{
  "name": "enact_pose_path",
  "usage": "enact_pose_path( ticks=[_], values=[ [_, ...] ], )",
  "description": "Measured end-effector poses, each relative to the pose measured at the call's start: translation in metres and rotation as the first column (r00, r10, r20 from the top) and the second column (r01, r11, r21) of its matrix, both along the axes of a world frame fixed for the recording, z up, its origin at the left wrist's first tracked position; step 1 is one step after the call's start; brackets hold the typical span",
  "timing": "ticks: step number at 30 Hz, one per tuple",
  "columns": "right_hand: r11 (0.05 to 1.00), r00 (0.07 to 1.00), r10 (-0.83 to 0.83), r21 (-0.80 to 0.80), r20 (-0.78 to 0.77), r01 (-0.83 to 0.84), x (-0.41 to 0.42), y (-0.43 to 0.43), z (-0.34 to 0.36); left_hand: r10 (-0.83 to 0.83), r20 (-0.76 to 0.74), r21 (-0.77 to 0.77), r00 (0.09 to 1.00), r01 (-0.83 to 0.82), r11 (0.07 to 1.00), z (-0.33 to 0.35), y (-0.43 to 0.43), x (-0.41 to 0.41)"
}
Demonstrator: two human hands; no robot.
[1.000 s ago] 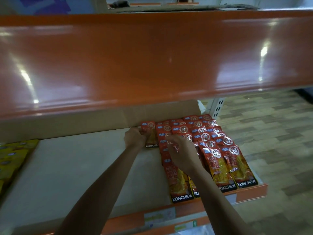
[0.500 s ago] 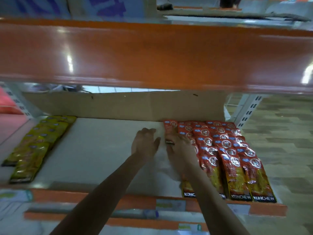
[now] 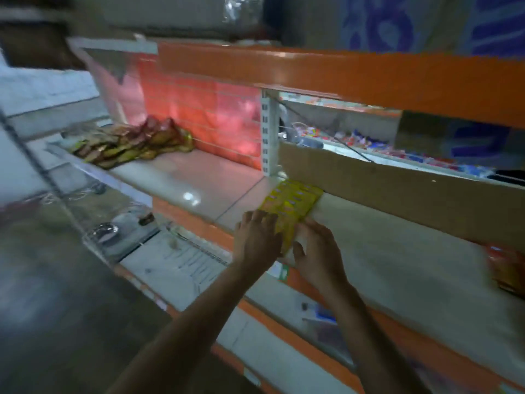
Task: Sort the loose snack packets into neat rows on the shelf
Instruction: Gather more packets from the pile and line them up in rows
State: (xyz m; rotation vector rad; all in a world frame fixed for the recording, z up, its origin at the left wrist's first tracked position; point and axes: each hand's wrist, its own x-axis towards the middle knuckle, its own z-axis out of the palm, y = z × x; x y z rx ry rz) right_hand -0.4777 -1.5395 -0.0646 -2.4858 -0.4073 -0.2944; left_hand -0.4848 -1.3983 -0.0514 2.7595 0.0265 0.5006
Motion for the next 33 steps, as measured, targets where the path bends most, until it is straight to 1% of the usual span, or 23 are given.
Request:
enact_pose_path(
  ticks=[3,6,8,14,18,22,25,29,33],
  values=[
    [0.996,0.996,0.088,0.002,0.000,-0.088,0.003,0.081,-0.002,0.103,-0.004,0.018,0.995,-0.103,0.995,0.005,0.078,-0.009],
    [0.991,0.991,0.132,-0.028,-0.013,-0.133,0.008,0.148,0.002,0.199,-0.023,0.026,0.980,-0.198,0.980,0.005,0.145,-0.014],
    [0.984,0.985,0.167,-0.053,-0.036,-0.168,0.010,0.185,0.005,0.233,-0.019,0.006,0.972,-0.233,0.972,0.003,0.182,-0.015],
    [0.968,0.967,0.246,-0.034,-0.064,-0.249,0.042,0.281,0.001,0.318,-0.030,0.011,0.948,-0.318,0.948,-0.005,0.274,0.008],
    [0.963,0.960,0.269,0.012,-0.083,-0.269,0.084,0.343,-0.005,0.356,-0.049,0.035,0.933,-0.355,0.934,-0.011,0.332,0.045],
    [0.959,0.954,0.279,0.084,-0.114,-0.271,0.135,0.404,-0.007,0.394,-0.106,0.057,0.913,-0.390,0.919,-0.012,0.393,0.094],
    [0.954,0.947,0.295,0.087,-0.128,-0.286,0.174,0.441,-0.005,0.418,-0.135,0.092,0.898,-0.409,0.908,-0.011,0.431,0.130],
    [0.958,0.942,0.286,0.065,-0.178,-0.279,0.222,0.481,-0.001,0.438,-0.123,0.077,0.890,-0.432,0.899,-0.013,0.473,0.173],
    [0.967,0.942,0.255,0.078,-0.220,-0.243,0.257,0.515,-0.006,0.401,-0.088,0.061,0.912,-0.397,0.916,-0.018,0.513,0.213]
  ],
)
